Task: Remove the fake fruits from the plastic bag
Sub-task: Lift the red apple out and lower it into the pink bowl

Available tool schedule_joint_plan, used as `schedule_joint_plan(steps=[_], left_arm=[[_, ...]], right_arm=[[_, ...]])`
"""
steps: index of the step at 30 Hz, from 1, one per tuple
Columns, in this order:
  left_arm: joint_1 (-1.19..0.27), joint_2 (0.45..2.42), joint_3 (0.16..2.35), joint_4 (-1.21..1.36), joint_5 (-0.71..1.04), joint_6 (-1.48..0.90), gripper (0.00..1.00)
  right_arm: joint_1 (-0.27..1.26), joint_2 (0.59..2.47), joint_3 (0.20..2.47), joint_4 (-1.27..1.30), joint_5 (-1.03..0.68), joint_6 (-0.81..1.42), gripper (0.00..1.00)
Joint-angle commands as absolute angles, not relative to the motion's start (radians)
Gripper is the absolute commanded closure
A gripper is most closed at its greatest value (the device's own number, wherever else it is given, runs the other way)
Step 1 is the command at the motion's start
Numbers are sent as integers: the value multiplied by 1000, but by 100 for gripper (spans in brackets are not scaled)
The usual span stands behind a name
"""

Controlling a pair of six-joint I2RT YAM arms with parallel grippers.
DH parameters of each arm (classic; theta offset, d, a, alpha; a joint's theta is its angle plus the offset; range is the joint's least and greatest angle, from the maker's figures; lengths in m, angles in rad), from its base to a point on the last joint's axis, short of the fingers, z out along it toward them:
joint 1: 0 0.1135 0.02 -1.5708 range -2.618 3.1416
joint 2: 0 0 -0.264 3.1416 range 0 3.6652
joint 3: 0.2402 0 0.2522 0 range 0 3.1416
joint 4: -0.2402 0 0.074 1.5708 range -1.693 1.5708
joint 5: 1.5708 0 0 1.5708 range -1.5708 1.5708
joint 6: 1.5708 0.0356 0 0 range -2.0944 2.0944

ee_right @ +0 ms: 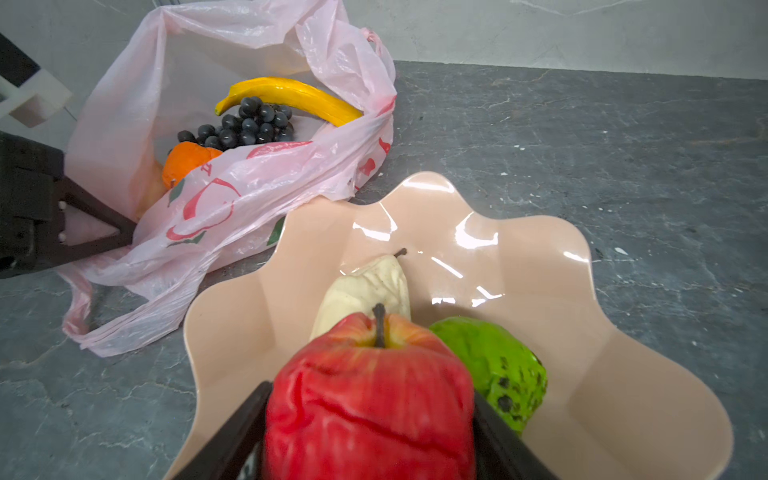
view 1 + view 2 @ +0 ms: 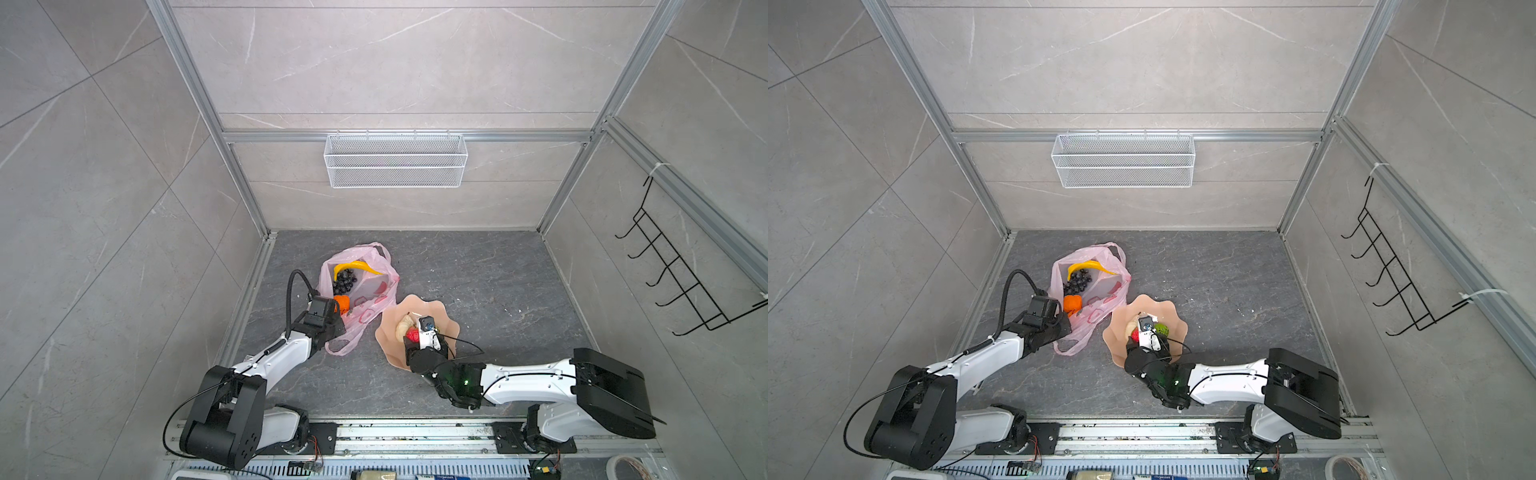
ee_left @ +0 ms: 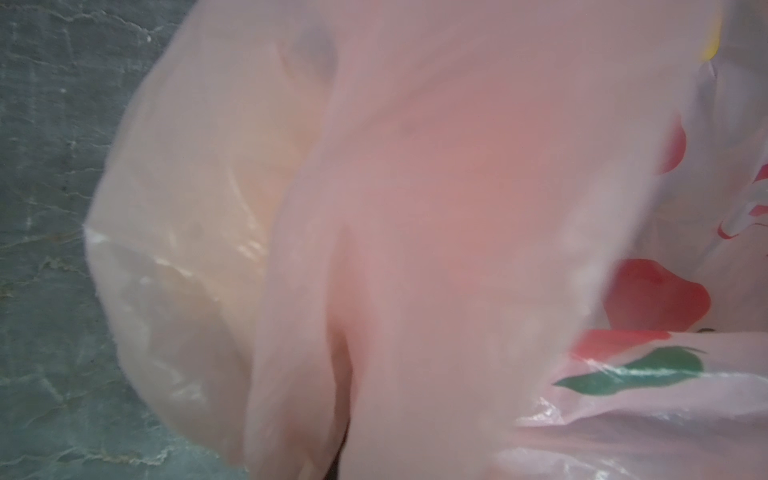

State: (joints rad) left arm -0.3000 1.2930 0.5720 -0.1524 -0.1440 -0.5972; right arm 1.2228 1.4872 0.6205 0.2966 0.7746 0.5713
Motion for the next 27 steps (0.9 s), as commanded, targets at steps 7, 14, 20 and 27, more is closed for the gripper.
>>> schedule_joint_plan(steps=[7, 14, 20, 27], left_arm=[[-292, 1273, 568, -127, -136, -575, 100], [-291, 1271, 567, -128, -134, -577, 100], [-289, 1272, 565, -126, -136, -576, 100], [-288, 1272, 565, -125, -133, -577, 100]], right_arm=[[1226, 1561, 601, 380, 854, 617, 30], [1229, 1593, 601, 380, 856, 643, 28], [1235, 1595, 600, 374, 870, 650, 26], [1236, 1553, 610, 343, 877, 647, 26]])
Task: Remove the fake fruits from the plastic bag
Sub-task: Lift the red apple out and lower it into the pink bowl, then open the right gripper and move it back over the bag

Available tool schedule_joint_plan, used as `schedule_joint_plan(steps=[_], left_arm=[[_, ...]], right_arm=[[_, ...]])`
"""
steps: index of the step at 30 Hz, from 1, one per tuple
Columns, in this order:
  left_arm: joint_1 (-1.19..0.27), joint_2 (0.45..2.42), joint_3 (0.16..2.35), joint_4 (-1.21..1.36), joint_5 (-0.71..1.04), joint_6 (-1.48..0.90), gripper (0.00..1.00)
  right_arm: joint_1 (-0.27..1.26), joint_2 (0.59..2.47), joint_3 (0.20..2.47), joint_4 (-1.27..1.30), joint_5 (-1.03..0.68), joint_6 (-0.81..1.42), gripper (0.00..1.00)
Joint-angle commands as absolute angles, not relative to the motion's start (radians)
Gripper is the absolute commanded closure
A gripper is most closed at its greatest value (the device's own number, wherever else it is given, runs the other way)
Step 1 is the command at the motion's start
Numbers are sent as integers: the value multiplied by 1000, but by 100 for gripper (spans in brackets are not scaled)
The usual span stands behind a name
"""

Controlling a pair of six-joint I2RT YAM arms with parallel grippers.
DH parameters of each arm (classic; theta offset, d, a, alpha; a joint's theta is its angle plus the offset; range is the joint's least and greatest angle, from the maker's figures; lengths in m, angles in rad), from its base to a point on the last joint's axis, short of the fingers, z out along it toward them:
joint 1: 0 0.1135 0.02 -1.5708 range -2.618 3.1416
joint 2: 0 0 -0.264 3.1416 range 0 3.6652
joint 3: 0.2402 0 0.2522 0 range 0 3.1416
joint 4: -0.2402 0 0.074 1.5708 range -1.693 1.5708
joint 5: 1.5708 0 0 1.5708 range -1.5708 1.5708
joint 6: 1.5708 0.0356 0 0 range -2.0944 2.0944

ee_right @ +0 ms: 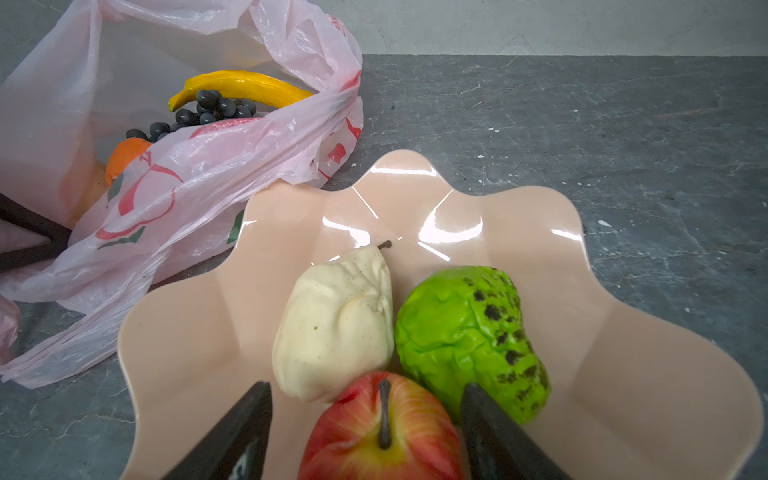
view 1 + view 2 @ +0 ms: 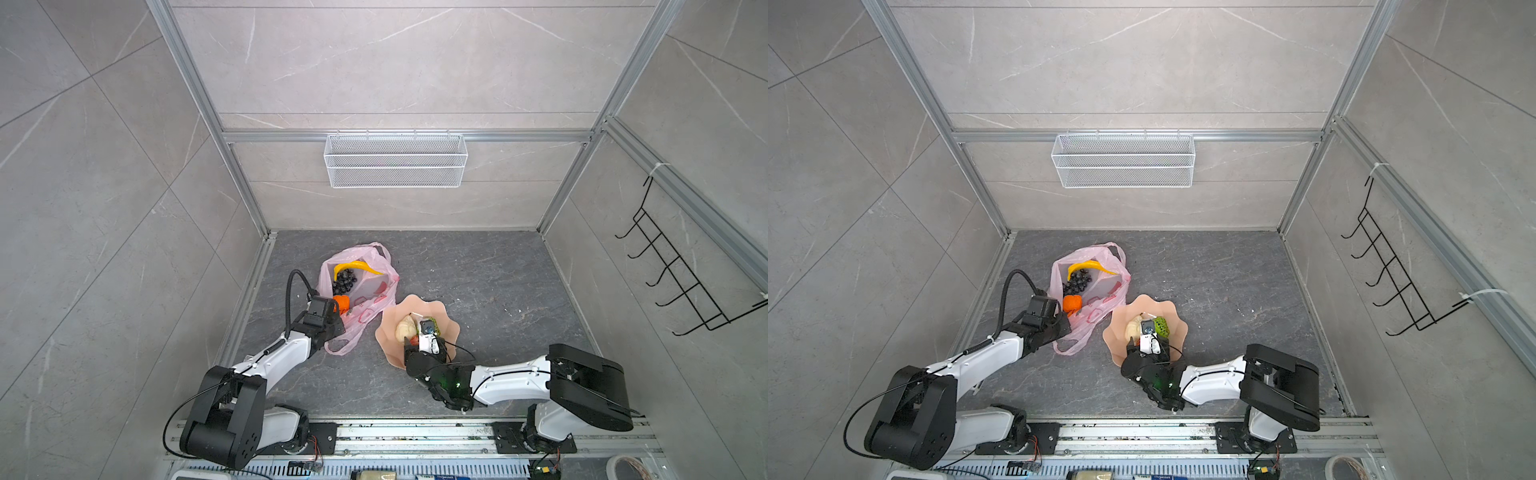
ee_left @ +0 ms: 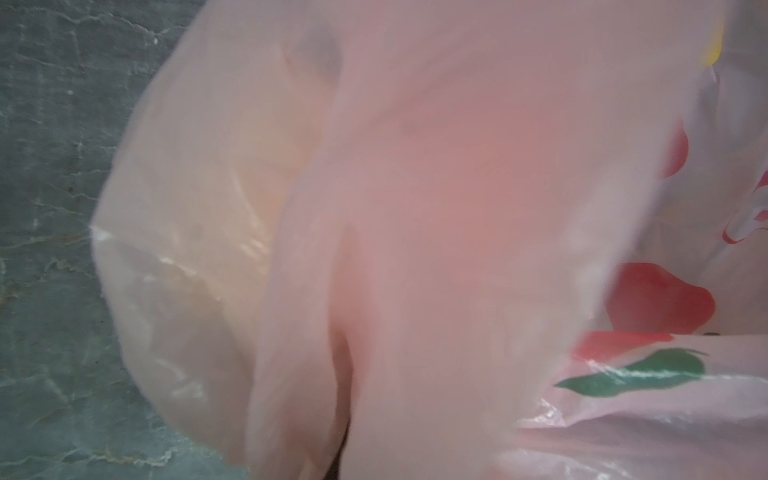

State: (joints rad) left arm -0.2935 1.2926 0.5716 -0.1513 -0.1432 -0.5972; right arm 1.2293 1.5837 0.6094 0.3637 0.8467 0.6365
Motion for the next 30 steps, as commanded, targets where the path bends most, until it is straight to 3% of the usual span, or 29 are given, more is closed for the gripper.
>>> schedule_joint_plan(steps=[1, 8, 18, 26, 30], left_arm=[[-287, 1274, 566, -124, -132, -576, 100], [-288, 1277, 567, -122, -119, -573, 100], [-289, 1229, 549, -167, -78, -633, 100], [-289, 1114, 627, -427, -207, -747, 51], [-289, 1069, 703, -541, -281, -774, 32]], right_arm=[[1235, 1539, 611, 333, 884, 649, 25], [1206, 1440, 698, 184, 878, 595, 23], [1069, 1571, 1051, -101, 579, 521, 25], [1014, 1848, 1421, -294, 340, 504, 26], [987, 1973, 1573, -347, 270, 522, 26]])
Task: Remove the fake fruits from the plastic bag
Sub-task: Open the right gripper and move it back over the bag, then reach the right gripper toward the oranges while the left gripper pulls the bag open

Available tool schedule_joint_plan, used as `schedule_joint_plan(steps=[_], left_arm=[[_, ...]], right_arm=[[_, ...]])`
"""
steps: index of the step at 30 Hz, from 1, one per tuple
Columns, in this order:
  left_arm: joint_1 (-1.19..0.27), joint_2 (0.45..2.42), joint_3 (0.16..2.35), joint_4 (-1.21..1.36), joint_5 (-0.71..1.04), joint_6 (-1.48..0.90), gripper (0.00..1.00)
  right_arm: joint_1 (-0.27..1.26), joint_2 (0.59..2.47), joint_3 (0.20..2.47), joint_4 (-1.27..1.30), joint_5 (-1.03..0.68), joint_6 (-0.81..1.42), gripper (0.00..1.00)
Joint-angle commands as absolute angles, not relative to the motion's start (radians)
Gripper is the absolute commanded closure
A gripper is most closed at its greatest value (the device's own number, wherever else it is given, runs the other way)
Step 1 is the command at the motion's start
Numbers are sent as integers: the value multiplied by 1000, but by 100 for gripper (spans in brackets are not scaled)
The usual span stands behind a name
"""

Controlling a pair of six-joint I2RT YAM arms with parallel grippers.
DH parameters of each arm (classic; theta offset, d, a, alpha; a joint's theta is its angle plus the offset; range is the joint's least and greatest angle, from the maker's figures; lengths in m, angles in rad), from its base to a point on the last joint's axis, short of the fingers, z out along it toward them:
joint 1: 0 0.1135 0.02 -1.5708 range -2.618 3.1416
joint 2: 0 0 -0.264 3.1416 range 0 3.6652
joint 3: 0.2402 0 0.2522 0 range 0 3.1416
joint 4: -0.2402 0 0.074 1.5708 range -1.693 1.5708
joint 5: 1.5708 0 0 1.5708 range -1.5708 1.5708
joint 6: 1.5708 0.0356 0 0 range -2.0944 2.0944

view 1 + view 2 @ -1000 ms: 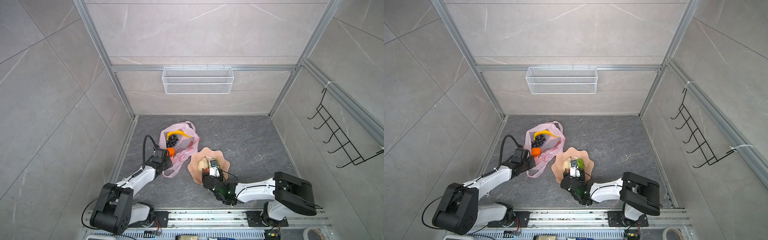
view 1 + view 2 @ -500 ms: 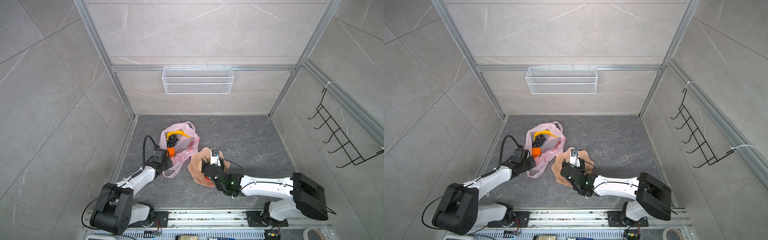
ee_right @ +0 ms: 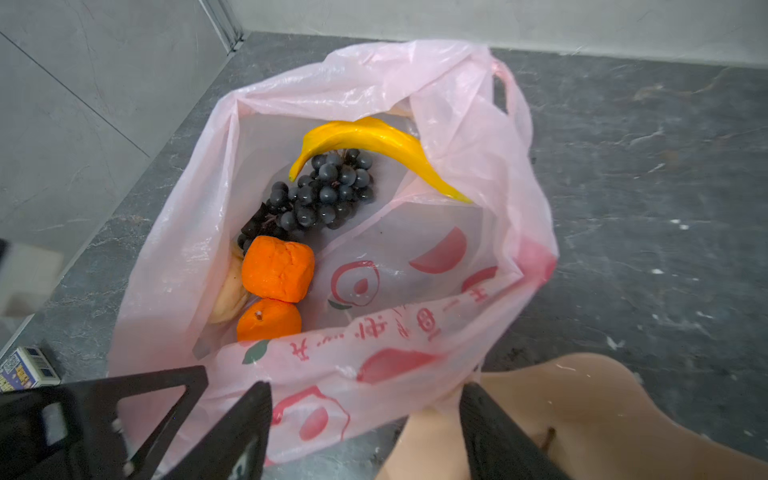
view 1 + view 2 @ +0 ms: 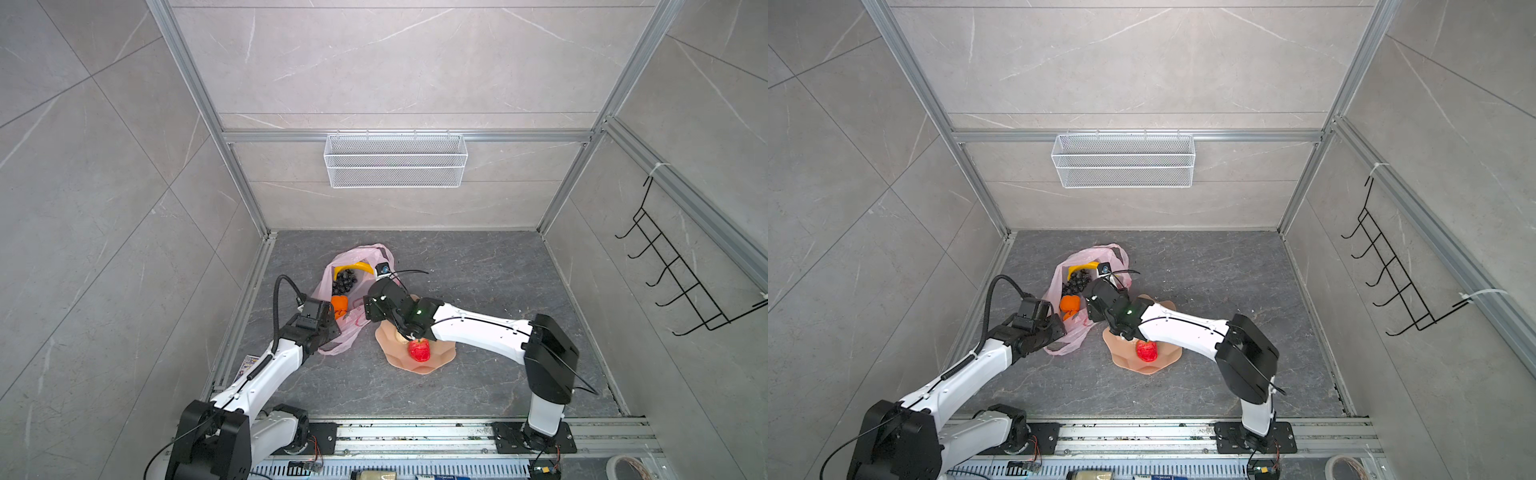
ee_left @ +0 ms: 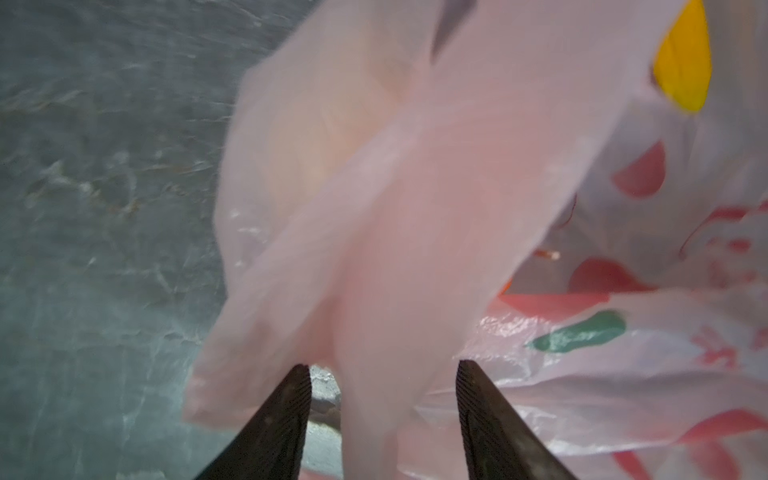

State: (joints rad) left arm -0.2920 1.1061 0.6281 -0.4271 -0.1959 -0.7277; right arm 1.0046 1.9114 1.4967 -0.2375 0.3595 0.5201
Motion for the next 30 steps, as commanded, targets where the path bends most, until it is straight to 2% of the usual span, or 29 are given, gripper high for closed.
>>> schedule_joint_plan(steps=[1, 9, 14, 18, 20, 22, 30], left_arm=[[-292, 1067, 731, -565, -293, -778, 29], [-308, 1157, 934, -610, -379, -721, 17], [-308, 1399, 1079, -648, -401, -653, 11], [-295, 1564, 1159, -658, -415, -633, 11], [-273, 1604, 1164, -650, -407, -641, 16], [-241, 1592, 1135, -632, -402, -657, 25], [-107, 1367, 863, -378, -242, -703, 62]], right_arm=[[978, 2002, 1604, -356, 250, 531, 27], [945, 2160, 1770, -422, 170, 576, 29], [932, 2162, 1739, -384, 148, 607, 29], [931, 2175, 1735, -372, 129, 609, 29], [931, 2183, 1736, -371, 122, 606, 29], [931, 2191, 1739, -376, 129, 599, 29], [925, 2230, 1794, -373, 74, 575, 29]])
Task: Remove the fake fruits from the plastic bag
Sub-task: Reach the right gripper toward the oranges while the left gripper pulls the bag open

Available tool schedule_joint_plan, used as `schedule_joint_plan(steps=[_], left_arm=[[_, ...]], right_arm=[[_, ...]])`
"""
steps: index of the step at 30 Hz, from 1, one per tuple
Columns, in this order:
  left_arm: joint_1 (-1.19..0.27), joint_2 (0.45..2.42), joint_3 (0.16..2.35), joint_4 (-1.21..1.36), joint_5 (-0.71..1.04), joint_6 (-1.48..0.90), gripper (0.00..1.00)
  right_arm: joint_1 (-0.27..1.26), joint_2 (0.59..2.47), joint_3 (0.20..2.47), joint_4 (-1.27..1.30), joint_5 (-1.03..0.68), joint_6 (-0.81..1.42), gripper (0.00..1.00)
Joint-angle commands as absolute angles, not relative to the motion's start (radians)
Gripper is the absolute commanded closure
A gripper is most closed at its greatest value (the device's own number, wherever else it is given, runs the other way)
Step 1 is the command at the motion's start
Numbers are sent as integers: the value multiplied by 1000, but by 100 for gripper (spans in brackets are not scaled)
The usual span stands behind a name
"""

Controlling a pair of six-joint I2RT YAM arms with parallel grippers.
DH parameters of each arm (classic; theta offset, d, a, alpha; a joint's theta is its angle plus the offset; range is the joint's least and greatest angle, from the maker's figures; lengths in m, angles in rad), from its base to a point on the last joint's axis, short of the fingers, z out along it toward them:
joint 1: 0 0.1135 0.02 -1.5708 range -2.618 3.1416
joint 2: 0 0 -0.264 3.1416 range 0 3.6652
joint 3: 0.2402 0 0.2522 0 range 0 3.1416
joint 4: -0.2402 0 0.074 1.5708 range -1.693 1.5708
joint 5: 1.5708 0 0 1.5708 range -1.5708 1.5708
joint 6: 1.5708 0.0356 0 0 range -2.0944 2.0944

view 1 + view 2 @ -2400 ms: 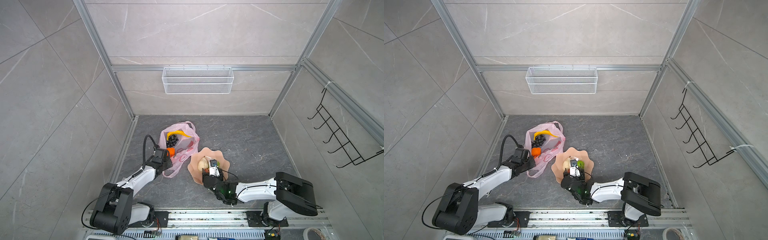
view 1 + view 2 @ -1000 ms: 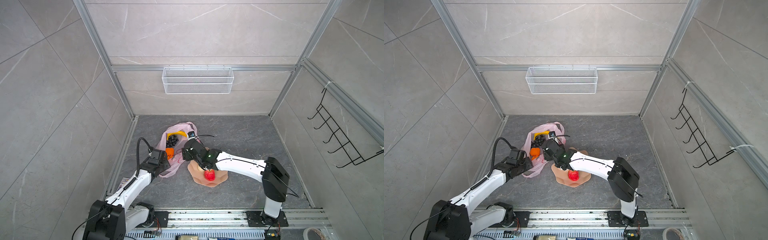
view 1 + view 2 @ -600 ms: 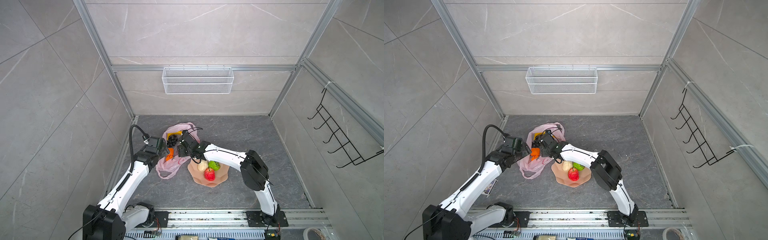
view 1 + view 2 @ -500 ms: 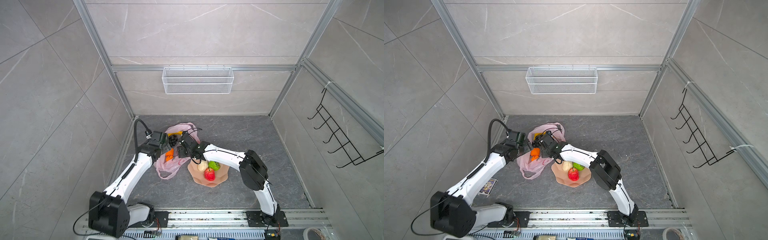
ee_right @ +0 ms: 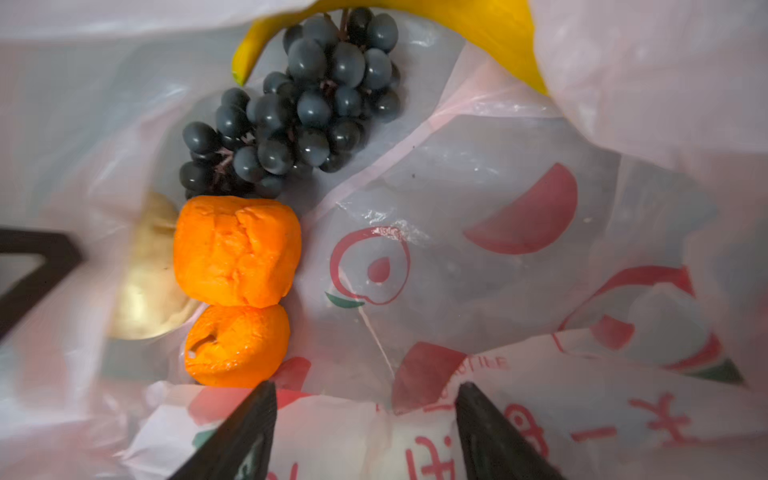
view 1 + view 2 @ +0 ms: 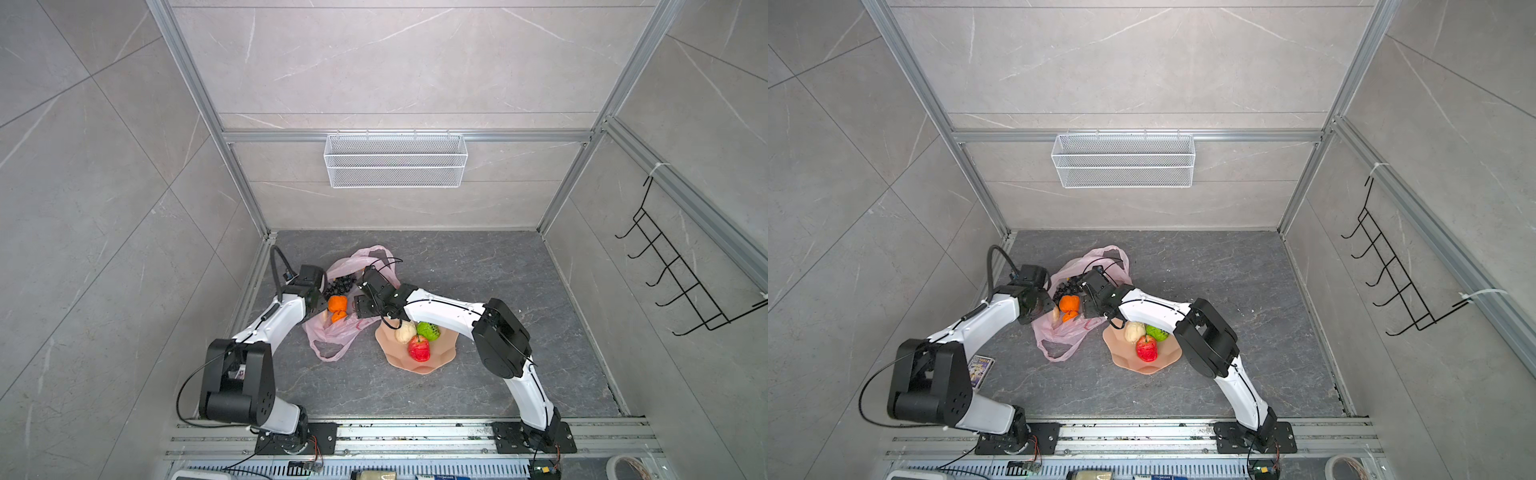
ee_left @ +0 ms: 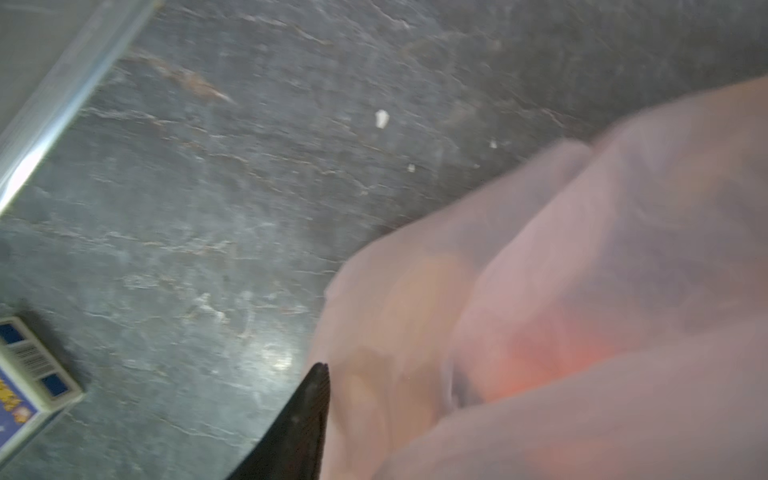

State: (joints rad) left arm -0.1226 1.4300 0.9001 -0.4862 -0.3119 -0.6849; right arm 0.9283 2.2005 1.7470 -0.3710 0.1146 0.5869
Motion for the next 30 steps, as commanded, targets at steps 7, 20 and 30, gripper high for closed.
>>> schedule_joint_plan(steps=[7, 20, 30], left_arm=[[-67, 1314, 790, -303, -187, -701, 80], [-65, 1266, 746, -241, -105, -692, 92], [-64, 1250, 716, -233, -110, -704, 95]], right_arm=[[932, 2310, 1927, -386, 1, 615, 30], [961, 2560, 2354, -619, -32, 728, 30], [974, 2720, 2570, -746, -50, 789, 29]])
